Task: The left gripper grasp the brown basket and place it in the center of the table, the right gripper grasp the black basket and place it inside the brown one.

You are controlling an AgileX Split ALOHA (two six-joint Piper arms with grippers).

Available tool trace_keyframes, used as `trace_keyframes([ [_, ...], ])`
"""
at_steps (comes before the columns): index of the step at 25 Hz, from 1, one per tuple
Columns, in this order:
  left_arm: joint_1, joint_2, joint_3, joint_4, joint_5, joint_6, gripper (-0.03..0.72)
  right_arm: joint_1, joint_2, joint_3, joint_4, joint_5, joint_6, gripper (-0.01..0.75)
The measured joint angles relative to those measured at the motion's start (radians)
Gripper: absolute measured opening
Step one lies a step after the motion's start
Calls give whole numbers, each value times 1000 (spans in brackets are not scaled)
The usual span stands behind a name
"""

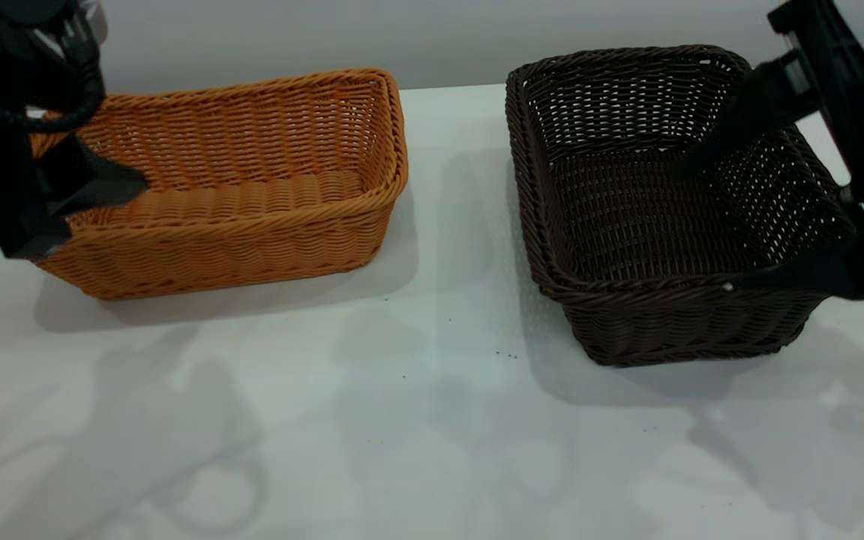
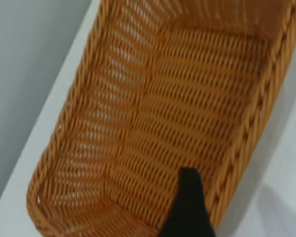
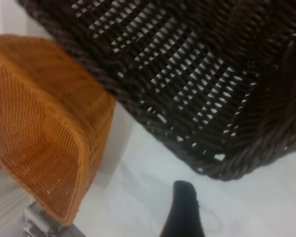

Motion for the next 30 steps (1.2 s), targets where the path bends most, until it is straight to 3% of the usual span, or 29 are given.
trace_keyframes([
  [8, -1, 0, 0, -1, -1, -1, 512, 98, 68, 0, 90, -79, 15, 535],
  [16, -1, 0, 0, -4, 1, -4, 512, 99, 146, -2, 170, -146, -24, 535],
  [30, -1, 0, 0, -10, 2, -37, 512, 99, 347, -122, 235, -165, -91, 530],
])
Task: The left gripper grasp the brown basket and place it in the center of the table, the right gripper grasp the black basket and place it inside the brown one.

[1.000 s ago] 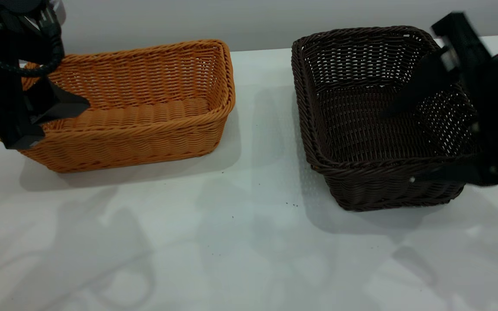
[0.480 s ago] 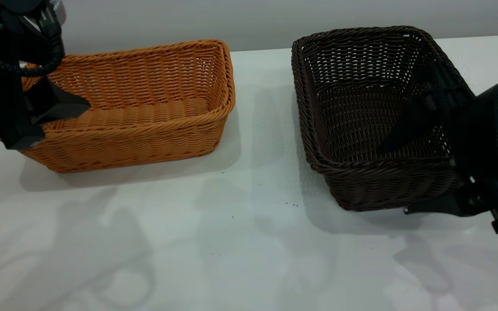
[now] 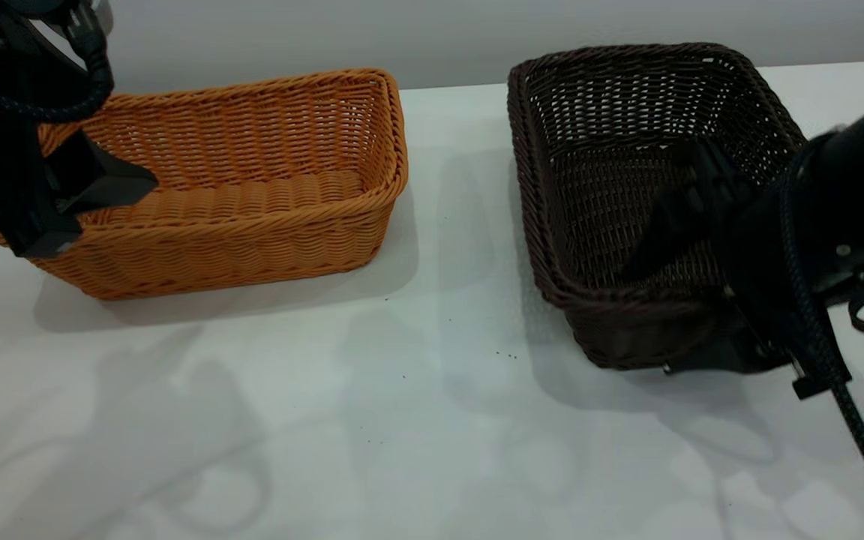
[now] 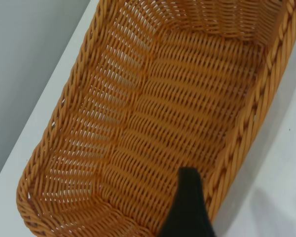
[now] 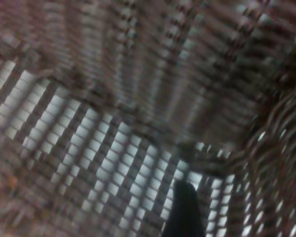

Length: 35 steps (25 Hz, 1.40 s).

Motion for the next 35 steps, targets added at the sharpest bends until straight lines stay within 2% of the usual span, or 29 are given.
trace_keyframes([
  [6, 0, 3, 0, 1, -23, 1, 512, 0, 5, 0, 0, -38, 4, 445],
  [11, 0, 57, 0, 3, -69, 4, 512, 0, 5, 0, -1, -47, 1, 295],
  [17, 0, 176, -29, 12, -130, 32, 512, 0, 5, 0, -3, -47, -1, 291],
  [21, 0, 257, -102, 12, -109, 34, 512, 0, 5, 0, -3, -31, -7, 291],
  [35, 13, 424, -366, 17, 240, 123, 459, 0, 5, 0, -1, -11, -33, 290],
])
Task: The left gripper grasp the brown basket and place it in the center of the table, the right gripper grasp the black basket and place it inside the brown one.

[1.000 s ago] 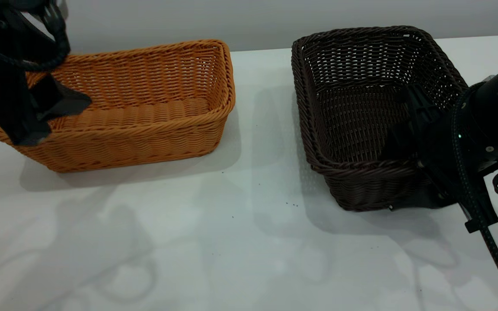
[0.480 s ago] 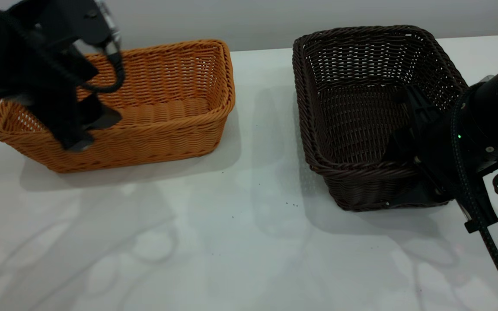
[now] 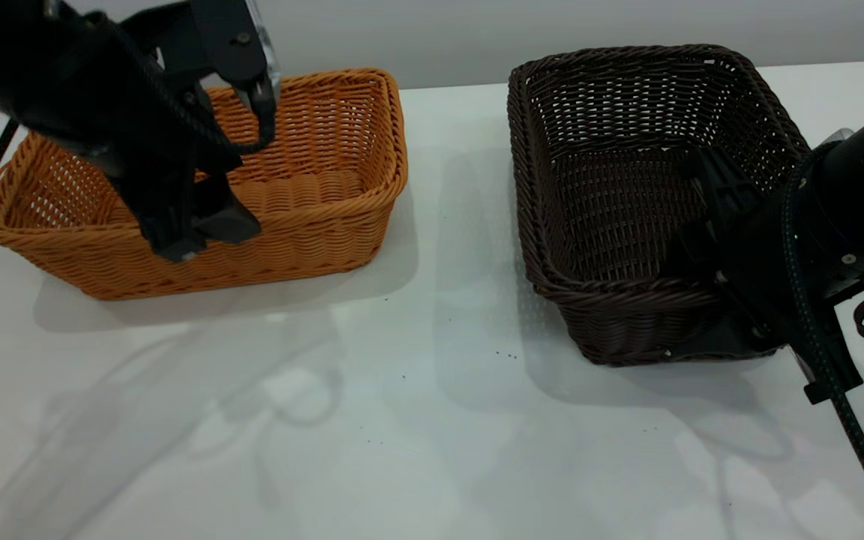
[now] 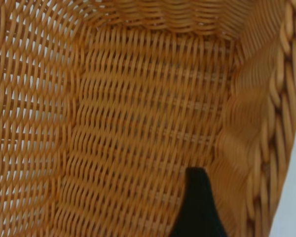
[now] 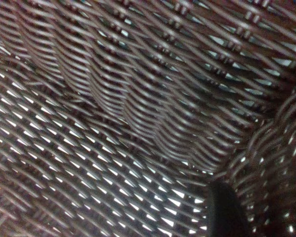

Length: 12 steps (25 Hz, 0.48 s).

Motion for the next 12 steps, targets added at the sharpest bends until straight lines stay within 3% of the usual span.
trace_keyframes([
  [3, 14, 11, -23, 29, 58, 0, 449, 0, 0, 0, 0, 8, 1, 290],
  [12, 99, 64, -25, 72, 70, -8, 437, 0, 0, 0, 0, 25, 0, 289],
])
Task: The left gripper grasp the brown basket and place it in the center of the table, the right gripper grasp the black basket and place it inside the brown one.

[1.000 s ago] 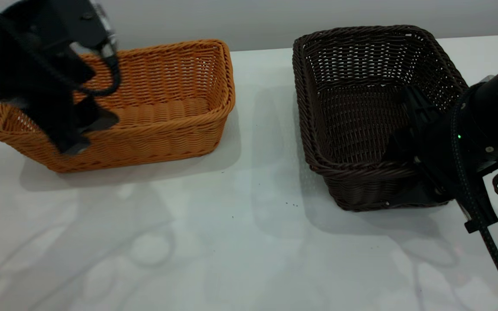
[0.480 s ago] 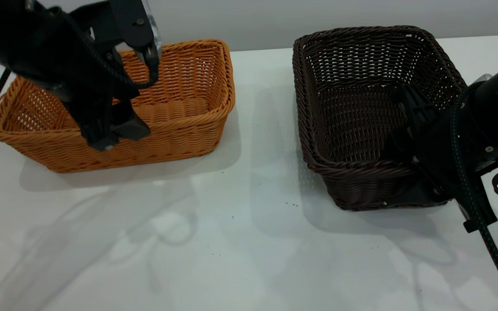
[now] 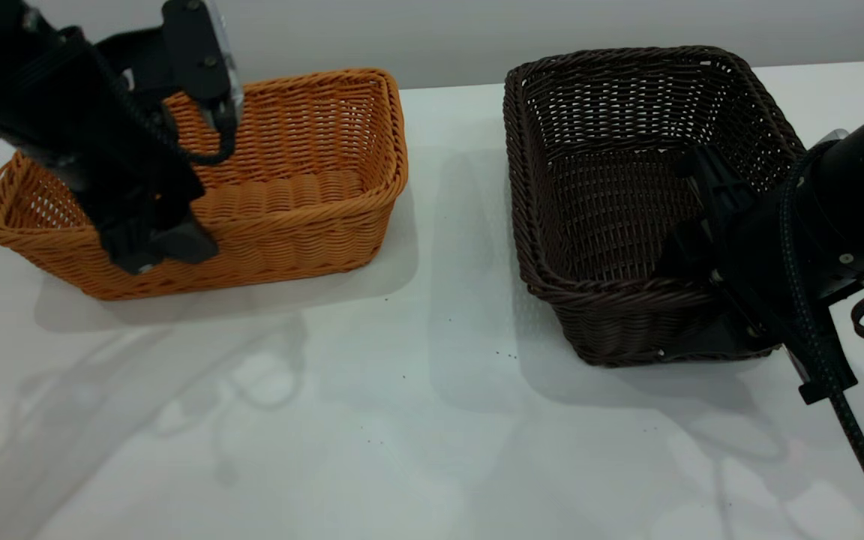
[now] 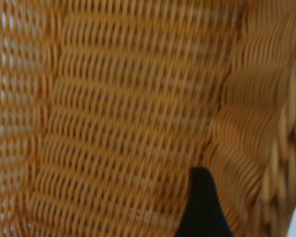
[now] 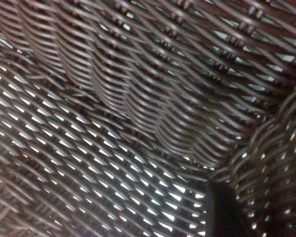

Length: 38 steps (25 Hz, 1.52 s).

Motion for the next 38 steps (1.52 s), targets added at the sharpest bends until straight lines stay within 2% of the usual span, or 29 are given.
trace_keyframes([
  [4, -2, 50, -4, 6, -22, 5, 421, 0, 0, 0, 0, 2, -18, 288],
  [7, -2, 83, -13, 6, -42, 9, 380, -1, 0, 0, 0, 1, -46, 288],
  [9, -2, 96, -13, 6, -42, 27, 328, -1, 0, 0, 0, -6, -46, 286],
  [14, -2, 97, -13, 5, -23, 133, 106, -1, -1, 0, -4, -17, -24, 285],
  [15, -2, 97, -13, 2, -16, 143, 92, -1, -3, 0, -4, -20, -23, 285],
  [25, -2, 94, -14, -16, 103, 187, 95, -9, -49, 0, -3, -28, -19, 278],
  [31, -23, 88, -13, -123, 190, 265, 95, -89, -115, 1, 1, -35, -23, 272],
  [38, -109, 88, -12, -322, 199, 263, 95, -174, -171, 1, -77, -3, -24, 271],
])
